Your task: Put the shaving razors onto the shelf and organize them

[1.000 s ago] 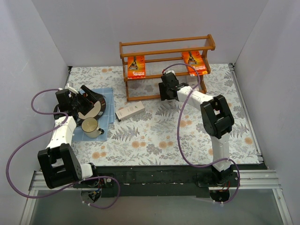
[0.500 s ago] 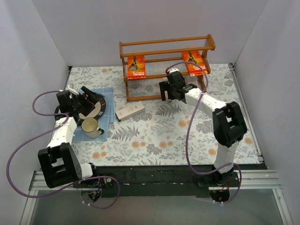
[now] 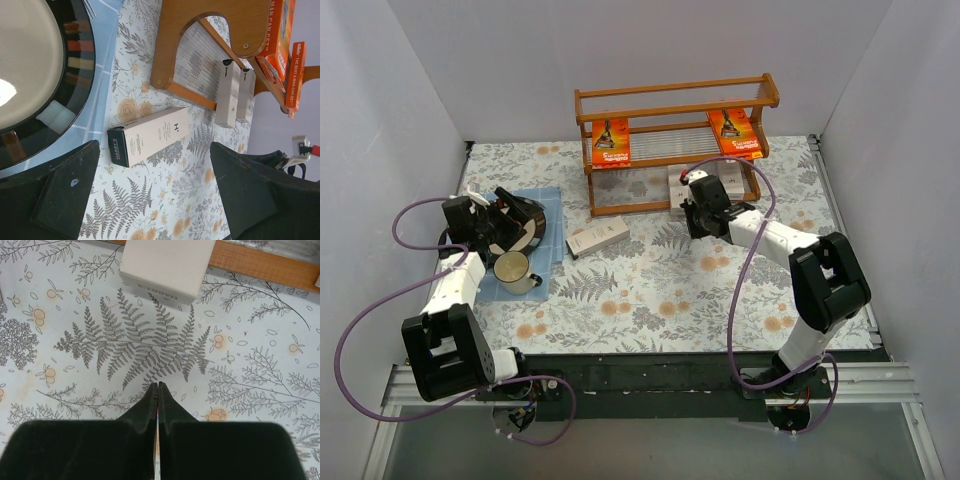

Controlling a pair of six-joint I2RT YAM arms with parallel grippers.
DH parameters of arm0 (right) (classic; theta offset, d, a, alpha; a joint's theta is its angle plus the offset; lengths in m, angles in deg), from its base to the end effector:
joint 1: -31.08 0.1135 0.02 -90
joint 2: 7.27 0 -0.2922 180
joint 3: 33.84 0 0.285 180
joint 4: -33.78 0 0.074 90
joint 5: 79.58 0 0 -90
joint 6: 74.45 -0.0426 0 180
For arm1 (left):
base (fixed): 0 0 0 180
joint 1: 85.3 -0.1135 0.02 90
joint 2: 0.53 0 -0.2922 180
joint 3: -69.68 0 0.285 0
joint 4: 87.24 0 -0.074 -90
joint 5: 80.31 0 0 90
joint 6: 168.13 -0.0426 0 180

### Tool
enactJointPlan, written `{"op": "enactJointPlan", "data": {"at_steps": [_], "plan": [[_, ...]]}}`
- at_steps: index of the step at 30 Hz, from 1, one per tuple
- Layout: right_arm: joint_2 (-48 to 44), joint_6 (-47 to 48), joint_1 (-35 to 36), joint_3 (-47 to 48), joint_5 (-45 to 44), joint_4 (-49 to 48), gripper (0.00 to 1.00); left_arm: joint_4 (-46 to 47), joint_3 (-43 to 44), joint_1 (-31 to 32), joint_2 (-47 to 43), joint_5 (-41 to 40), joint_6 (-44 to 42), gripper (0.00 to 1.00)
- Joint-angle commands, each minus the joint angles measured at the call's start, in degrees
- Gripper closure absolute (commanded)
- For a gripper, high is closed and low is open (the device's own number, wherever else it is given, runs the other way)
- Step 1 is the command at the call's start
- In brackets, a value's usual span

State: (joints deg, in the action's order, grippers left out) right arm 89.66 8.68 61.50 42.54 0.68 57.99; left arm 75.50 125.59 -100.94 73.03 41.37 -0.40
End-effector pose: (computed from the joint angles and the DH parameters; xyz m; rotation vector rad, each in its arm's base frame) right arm 0.3524 0.1986 0.2219 -0.3961 2.3073 0.1228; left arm 0.2943 0.0591 0.2442 -1.4492 1.8372 -1.1853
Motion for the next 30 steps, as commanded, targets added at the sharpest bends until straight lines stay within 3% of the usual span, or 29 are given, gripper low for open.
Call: {"op": "enactJointPlan", "data": {"at_steps": [1, 6, 19, 30], "plan": [[3.2, 0.8, -0.9, 2.0, 1.2, -7.1, 0.99, -0.5, 0.6, -0.3, -1.0, 1.5, -2.4, 0.09], [6.1, 0.0, -1.9, 3.9, 0.6, -11.3, 0.99, 0.7, -0.1, -0.4, -0.7, 4.6, -4.4, 0.08], [16.2, -0.7, -5.0, 14.8, 2.2, -11.4, 0.99, 1.9, 0.7, -0.3, 2.0, 4.9, -6.8, 0.07], [15.1, -1.5, -5.1, 14.8, 2.3, -10.7, 0.99, 2.7, 2.0, -0.1, 2.8, 6.5, -7.0, 0.08]]}}
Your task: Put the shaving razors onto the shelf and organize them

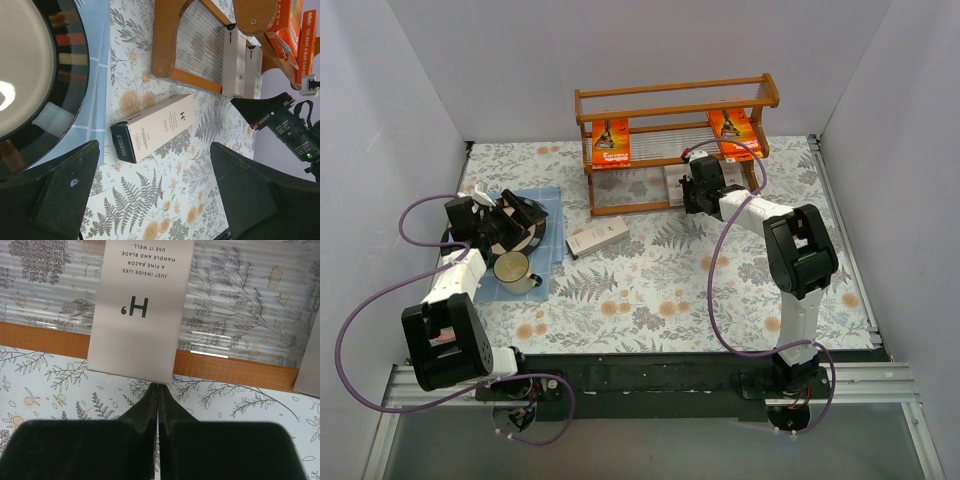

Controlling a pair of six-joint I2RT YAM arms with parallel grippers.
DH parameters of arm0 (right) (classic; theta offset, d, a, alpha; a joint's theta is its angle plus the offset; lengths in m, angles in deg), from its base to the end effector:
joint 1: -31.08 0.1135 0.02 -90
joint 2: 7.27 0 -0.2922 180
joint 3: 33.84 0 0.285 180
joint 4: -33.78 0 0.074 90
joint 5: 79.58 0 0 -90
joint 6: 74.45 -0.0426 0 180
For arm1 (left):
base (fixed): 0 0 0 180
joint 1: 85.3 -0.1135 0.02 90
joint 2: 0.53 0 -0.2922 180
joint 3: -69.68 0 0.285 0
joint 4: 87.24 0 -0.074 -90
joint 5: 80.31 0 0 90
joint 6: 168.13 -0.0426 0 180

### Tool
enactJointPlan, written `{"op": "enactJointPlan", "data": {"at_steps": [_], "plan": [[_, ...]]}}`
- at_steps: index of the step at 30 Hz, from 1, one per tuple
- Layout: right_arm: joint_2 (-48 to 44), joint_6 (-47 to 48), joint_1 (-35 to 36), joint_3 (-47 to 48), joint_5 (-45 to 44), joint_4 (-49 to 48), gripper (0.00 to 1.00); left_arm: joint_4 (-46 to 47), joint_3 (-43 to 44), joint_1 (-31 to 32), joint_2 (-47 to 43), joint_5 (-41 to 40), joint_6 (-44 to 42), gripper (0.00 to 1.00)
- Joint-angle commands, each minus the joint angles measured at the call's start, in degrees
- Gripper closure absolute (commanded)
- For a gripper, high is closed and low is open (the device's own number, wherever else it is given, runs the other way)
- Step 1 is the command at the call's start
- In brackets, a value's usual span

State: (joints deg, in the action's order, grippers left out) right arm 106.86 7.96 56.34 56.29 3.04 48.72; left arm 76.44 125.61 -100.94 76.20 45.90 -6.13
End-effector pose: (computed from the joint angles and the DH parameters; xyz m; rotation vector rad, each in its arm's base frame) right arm 0.4457 0.2042 0.1912 -0.2768 2.2318 0.1645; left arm 0.3012 0.0582 0.2313 -1.3384 1.9411 -1.2172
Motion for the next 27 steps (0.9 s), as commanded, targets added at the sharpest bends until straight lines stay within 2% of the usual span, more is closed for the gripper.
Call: {"op": "enactJointPlan", "data": {"at_steps": [1, 4, 6, 8, 9, 10, 11, 12, 13, 15, 17, 19, 27], "plan": [[-4.3, -0.3, 0.0, -0.3, -0.1, -0.9, 0.99, 1.6, 2.5, 0.3, -0.4, 2.5, -2.1, 0.08], [-10.0, 1.3, 0.0, -3.7, 0.3, 1.3, 0.99, -2.1, 6.2, 4.1, -0.1, 3.1, -10.4, 0.06], [-13.1, 3.4, 0.0, -8.3, 1.0, 3.1, 0.98, -7.0, 8.2, 9.4, 0.1, 3.1, -20.6, 0.04], [-18.0, 5.9, -0.2, -13.4, 4.1, 3.9, 0.78, -11.4, 10.3, 13.2, 0.3, 2.3, -29.2, 0.03], [-19.8, 6.6, -0.5, -15.6, 5.5, 4.1, 0.61, -15.0, 10.5, 17.4, 0.3, 1.3, -36.6, 0.02], [-23.5, 7.2, -0.8, -17.2, 8.6, 4.1, 0.54, -16.5, 10.5, 19.0, 0.4, 0.4, -39.6, 0.02], [-25.3, 7.4, -0.9, -18.7, 9.7, 4.1, 0.41, -18.0, 10.5, 21.5, 0.7, -0.4, -42.3, 0.02], [-27.2, 8.3, -0.9, -21.8, 11.1, 4.0, 0.37, -21.7, 10.6, 22.3, 1.1, -0.8, -48.8, 0.02], [-30.6, 9.4, -1.0, -22.8, 14.1, 3.8, 0.33, -23.2, 11.0, 23.3, 2.3, -1.7, -51.2, 0.02], [-34.0, 12.3, -0.9, -25.6, 18.3, 3.4, 0.27, -24.6, 12.0, 24.8, 3.5, -6.1, -54.9, 0.02], [-37.9, 14.6, -1.0, -26.6, 24.9, 2.7, 0.26, -24.7, 13.7, 25.3, 6.7, -9.5, -58.4, 0.02], [-40.5, 16.6, -0.9, -27.4, 25.9, 2.4, 0.25, -24.9, 17.3, 25.7, 9.6, -13.2, -60.3, 0.02], [-42.8, 21.4, -1.3, -27.6, 25.7, 2.4, 0.21, -25.0, 26.2, 28.7, 24.0, -16.3, -61.7, 0.02]]}}
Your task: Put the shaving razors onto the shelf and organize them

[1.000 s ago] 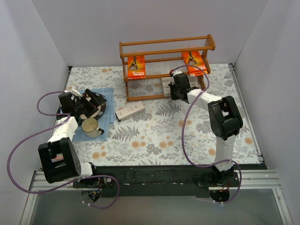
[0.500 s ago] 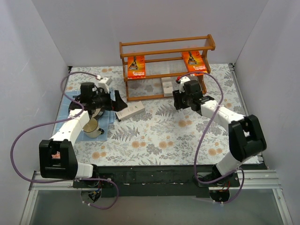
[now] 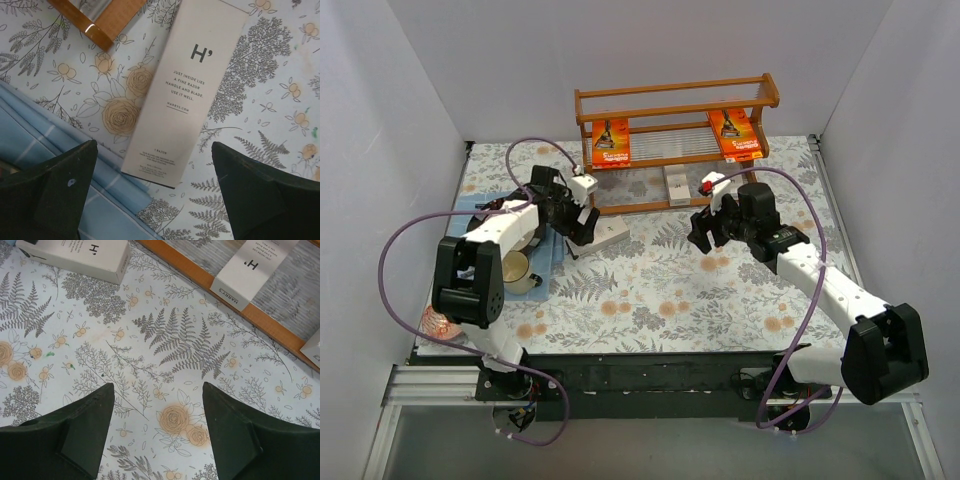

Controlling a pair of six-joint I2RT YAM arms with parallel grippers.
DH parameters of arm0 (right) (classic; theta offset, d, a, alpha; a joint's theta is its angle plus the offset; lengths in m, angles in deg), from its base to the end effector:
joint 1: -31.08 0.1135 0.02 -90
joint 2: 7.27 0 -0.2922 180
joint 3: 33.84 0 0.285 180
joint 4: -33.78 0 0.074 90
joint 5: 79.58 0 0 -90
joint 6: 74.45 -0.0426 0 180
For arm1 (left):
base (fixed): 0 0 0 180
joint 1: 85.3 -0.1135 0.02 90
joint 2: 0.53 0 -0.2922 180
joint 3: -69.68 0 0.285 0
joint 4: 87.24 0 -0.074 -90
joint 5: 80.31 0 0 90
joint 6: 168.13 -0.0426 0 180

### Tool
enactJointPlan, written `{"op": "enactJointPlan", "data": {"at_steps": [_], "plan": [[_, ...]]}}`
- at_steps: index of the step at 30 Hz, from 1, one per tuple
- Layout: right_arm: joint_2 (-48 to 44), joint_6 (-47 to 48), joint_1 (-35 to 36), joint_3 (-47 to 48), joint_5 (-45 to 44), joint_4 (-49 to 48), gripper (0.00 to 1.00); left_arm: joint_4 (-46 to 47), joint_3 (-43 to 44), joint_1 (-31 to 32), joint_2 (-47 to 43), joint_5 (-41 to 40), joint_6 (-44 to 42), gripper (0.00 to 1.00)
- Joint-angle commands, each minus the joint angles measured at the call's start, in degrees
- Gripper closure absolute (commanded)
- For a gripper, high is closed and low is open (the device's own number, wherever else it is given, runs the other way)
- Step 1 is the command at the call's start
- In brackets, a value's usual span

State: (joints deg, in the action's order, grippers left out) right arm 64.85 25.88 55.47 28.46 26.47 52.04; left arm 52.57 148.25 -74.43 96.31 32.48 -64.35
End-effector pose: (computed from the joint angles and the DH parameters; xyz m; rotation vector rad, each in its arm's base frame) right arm 0.2798 0.1398 0.2889 -0.7816 1.9158 0.4399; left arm 0.3747 -0.0887 0.2177 0.0822 2.6125 -0.6711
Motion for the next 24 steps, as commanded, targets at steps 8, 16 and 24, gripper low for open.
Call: {"op": "enactJointPlan", "data": {"at_steps": [8, 16, 24], "plan": [[-3.2, 5.8, -0.7, -0.3, 2.4, 0.1, 0.21, -4.7, 9.5, 6.4, 12.8, -6.3, -6.0, 0.04], [-5.8, 13.9, -0.7, 1.1, 1.0, 8.9, 0.22, -9.6, 3.8, 10.6, 6.1, 4.4, -12.2, 0.36], [-6.0, 18.0, -0.7, 0.7, 0.1, 9.0, 0.23, -7.9, -9.8, 25.7, -7.2, 5.7, -34.4, 0.49]]}}
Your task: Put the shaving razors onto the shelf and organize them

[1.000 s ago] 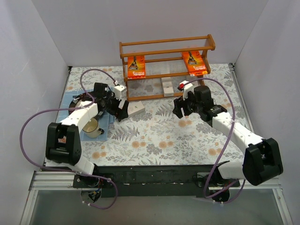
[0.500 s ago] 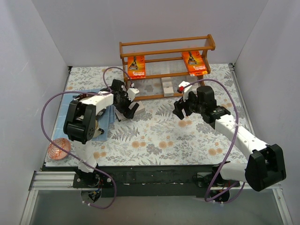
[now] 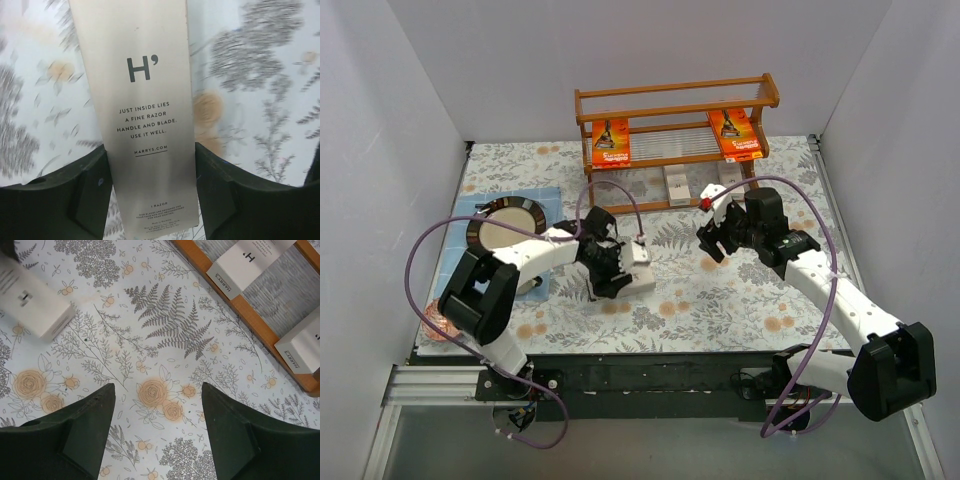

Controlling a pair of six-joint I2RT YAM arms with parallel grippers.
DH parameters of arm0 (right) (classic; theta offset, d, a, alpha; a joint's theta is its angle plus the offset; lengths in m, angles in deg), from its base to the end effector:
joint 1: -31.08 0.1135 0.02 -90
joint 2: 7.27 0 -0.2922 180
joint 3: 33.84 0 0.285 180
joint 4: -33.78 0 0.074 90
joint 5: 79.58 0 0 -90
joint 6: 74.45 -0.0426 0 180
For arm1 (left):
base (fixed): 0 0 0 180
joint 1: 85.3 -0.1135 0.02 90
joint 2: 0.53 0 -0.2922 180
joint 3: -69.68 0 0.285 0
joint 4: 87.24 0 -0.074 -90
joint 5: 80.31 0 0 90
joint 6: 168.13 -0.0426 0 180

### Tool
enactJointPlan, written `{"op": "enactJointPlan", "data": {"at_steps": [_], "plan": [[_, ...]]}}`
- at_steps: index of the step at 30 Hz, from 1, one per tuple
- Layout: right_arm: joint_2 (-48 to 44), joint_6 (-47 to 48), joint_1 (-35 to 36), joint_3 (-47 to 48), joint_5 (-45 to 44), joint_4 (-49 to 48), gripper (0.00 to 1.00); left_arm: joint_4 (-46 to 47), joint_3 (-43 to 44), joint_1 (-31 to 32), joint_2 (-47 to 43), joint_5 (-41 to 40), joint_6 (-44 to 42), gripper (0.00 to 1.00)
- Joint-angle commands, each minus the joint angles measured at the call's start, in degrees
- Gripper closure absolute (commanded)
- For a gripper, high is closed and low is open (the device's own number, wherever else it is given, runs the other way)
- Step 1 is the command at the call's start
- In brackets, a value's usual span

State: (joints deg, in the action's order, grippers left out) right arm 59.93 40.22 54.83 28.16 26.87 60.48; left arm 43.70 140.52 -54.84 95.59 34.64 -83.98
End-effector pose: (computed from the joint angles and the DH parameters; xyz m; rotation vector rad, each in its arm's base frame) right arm 0.2588 0.1271 0.2963 -1.0195 1.8544 0.2955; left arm 0.2833 -0.1875 0.1739 0.9826 2.7147 -0.7083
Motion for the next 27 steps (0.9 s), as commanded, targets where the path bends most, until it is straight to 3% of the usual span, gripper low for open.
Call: {"op": "enactJointPlan", "data": {"at_steps": [1, 3, 4, 5, 8, 11, 14, 15, 16, 18, 19, 21, 22, 24, 25, 27], "plan": [[-1.1, 4.2, -0.1, 0.0, -0.3, 0.2, 0.23, 0.9, -2.5, 7.2, -6.7, 2.1, -18.4, 0.49], [-0.1, 4.8, -0.2, 0.1, -0.3, 1.0, 0.23, 1.0, -3.3, 9.0, -8.4, 2.3, -35.5, 0.46], [0.4, 4.9, -0.1, 0.5, 0.9, 1.6, 0.24, 2.3, -5.7, 8.7, -9.5, 2.3, -41.8, 0.41], [1.3, 5.2, -0.2, 1.2, 1.7, 2.1, 0.24, 9.4, -8.2, 8.4, -10.4, 2.4, -53.6, 0.31], [2.0, 6.0, -0.2, 0.3, 3.9, 1.6, 0.25, 18.8, -8.6, 5.8, -9.6, 5.9, -61.0, 0.21], [2.4, 5.2, -0.3, 0.8, 6.9, 1.1, 0.24, 19.4, -1.0, 5.6, -7.2, 4.4, -49.3, 0.2], [3.3, 5.1, 0.7, 0.8, 12.9, 1.0, 0.24, 22.7, 0.8, 5.6, -12.2, 0.2, -25.9, 0.19], [3.9, 3.5, 1.1, 0.8, 13.3, 0.6, 0.24, 21.9, 1.3, 5.6, -13.7, -1.6, -19.4, 0.19], [4.4, 2.3, 1.7, 0.8, 13.1, -0.4, 0.25, 20.5, 1.8, 5.8, -15.7, -1.9, -6.8, 0.21], [6.6, -0.7, 3.0, -0.1, 13.1, -1.3, 0.28, 15.3, 1.9, 5.9, -20.7, 0.1, 3.9, 0.26], [7.3, -1.2, 3.4, -0.4, 13.1, -1.7, 0.3, 13.6, 1.1, 6.3, -22.1, 1.1, 11.7, 0.37], [9.5, -1.7, 5.0, -1.1, 12.8, -2.2, 0.34, 11.2, -2.8, 7.0, -25.3, 3.0, 18.3, 0.53], [10.3, -1.6, 5.5, -1.4, 12.4, -2.2, 0.38, 10.7, -4.2, 7.4, -25.7, 5.9, 20.7, 0.78], [12.4, -2.1, 7.0, -1.9, 11.3, -2.2, 0.42, 10.3, -6.3, 7.7, -24.5, 8.5, 28.5, 0.97], [13.0, -2.6, 7.2, -2.0, 11.3, -2.2, 0.43, 10.4, -6.5, 7.8, -23.2, 10.5, 31.5, 0.97], [14.4, -4.7, 7.5, -2.2, 11.0, -2.4, 0.43, 11.8, -6.6, 7.8, -21.2, 11.4, 42.5, 0.68]]}}
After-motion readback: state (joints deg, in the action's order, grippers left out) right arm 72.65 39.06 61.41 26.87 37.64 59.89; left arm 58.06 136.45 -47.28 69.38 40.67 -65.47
